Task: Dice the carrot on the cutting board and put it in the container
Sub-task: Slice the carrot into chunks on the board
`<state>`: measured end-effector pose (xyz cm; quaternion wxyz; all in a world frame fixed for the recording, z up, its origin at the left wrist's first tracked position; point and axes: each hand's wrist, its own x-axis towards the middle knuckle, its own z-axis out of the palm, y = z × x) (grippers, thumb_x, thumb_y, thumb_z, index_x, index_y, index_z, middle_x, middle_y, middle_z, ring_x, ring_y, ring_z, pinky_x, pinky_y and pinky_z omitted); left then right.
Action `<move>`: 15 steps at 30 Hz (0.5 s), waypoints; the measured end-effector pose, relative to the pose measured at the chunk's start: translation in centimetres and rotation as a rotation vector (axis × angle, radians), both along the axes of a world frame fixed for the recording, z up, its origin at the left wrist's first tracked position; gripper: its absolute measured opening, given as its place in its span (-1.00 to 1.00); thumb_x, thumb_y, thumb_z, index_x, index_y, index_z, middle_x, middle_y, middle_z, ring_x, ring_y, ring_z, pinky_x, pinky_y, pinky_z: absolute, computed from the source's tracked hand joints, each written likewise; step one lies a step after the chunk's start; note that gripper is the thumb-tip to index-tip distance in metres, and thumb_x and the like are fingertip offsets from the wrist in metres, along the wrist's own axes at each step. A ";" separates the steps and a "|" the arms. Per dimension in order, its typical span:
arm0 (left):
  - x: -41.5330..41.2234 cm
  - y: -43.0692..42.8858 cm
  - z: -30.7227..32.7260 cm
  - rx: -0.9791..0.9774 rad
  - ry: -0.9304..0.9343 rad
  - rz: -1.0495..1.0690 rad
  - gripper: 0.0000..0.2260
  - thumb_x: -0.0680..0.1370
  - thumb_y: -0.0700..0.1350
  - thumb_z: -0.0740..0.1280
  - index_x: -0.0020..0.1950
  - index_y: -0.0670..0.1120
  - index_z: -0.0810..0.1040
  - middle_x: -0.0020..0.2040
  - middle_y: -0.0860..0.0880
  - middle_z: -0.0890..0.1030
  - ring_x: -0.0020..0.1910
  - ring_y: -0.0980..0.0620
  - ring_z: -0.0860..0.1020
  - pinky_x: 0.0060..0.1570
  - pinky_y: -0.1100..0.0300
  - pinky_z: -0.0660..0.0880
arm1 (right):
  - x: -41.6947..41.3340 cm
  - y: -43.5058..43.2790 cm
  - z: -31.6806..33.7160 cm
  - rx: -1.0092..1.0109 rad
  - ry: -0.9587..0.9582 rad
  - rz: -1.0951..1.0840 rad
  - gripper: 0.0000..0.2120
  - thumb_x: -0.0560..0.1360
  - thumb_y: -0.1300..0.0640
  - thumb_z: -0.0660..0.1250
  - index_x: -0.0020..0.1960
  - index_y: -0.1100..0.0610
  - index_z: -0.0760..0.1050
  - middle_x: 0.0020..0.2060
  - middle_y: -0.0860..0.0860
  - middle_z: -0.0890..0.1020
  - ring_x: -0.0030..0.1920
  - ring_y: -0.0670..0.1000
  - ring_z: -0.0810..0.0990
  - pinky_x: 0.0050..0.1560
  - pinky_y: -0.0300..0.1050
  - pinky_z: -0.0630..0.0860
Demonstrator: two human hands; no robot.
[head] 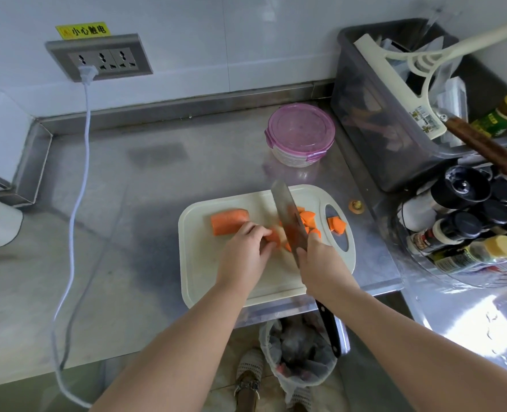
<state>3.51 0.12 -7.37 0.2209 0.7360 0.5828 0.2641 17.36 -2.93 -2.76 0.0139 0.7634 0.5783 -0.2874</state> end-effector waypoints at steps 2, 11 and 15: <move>-0.1 0.0 -0.1 -0.010 -0.021 -0.003 -0.88 0.47 -0.10 0.44 -0.04 -0.10 0.63 -0.02 -0.02 0.60 -0.12 -0.05 0.59 -0.21 0.14 0.48 | 0.2 0.0 0.4 0.036 -0.015 0.026 -0.74 0.66 0.08 0.01 0.24 0.22 0.27 -0.18 0.12 0.57 -0.17 0.15 0.61 -0.27 -0.07 0.46; -0.4 0.3 -0.3 0.009 -0.022 -0.084 -0.92 0.49 -0.24 0.39 -0.03 -0.17 0.64 -0.01 -0.05 0.60 -0.06 -0.05 0.60 -0.09 0.21 0.44 | -0.8 -1.9 1.9 0.024 -0.269 0.296 -0.67 0.62 0.24 0.15 0.36 0.24 0.23 -0.01 0.10 0.51 -0.23 -0.01 0.58 -0.34 -0.23 0.48; -0.5 0.3 -0.2 -0.012 -0.021 -0.081 -0.93 0.50 -0.20 0.38 -0.03 -0.12 0.63 -0.02 -0.01 0.58 -0.06 -0.04 0.58 -0.12 0.08 0.50 | -1.1 -1.9 1.6 0.000 -0.170 0.190 -0.55 0.60 0.26 0.18 0.46 0.25 0.16 -0.08 0.08 0.34 -0.40 -0.03 0.29 -0.33 -0.23 0.37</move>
